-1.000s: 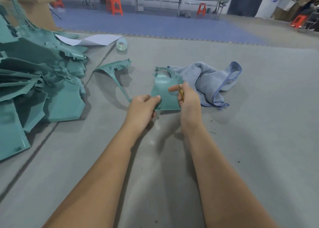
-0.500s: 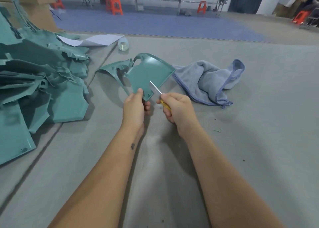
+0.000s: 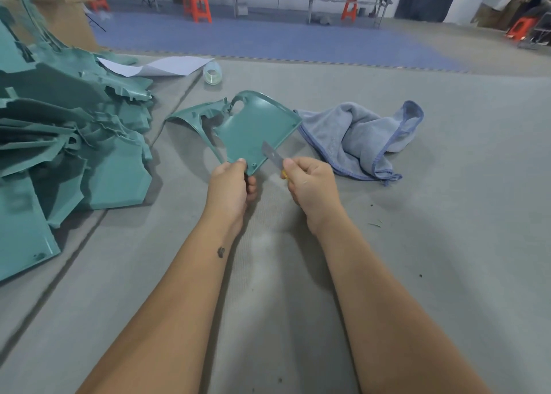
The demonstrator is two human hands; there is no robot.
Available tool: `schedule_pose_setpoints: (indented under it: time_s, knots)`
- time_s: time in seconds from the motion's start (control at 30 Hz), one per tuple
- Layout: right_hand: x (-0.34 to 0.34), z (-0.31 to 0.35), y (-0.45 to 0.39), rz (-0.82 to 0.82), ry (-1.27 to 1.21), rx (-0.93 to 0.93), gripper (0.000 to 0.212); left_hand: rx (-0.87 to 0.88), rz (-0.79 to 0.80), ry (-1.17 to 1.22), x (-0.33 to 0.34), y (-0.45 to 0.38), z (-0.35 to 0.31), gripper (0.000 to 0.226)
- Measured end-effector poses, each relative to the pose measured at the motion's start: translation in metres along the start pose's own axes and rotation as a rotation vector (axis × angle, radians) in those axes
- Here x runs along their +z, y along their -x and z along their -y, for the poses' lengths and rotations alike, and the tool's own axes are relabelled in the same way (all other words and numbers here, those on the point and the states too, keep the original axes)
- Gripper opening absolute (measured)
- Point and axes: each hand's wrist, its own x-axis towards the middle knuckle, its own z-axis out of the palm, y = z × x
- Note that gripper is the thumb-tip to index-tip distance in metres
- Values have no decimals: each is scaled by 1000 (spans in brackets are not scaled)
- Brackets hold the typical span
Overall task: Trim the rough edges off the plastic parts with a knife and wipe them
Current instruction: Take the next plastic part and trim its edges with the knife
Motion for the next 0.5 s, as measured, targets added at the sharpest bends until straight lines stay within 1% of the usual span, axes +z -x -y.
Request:
schedule_pose_setpoints:
  time_s: [0.13,0.2,0.27,0.37,0.43,0.5]
  knots:
    - [-7,2,-5,-111,-62,14,41,0,-8,-32,-10,3,-2,21]
    - [-7,3,-4,-131,-87,5,42,-4,-19,-26,-11,3,-3,22]
    - [-6,3,0,-84,-95,-11,41,-11,-27,-24,-9,3,-3,23]
    - [1,2,4,55,-87,-7,37,-6,-23,-35,-7,3,-3,27]
    - [8,1,5,118,-11,-14,35,-2,-22,-42,-6,4,-3,29]
    - [13,-2,5,134,59,-27,36,3,-16,-49,-7,4,-3,30]
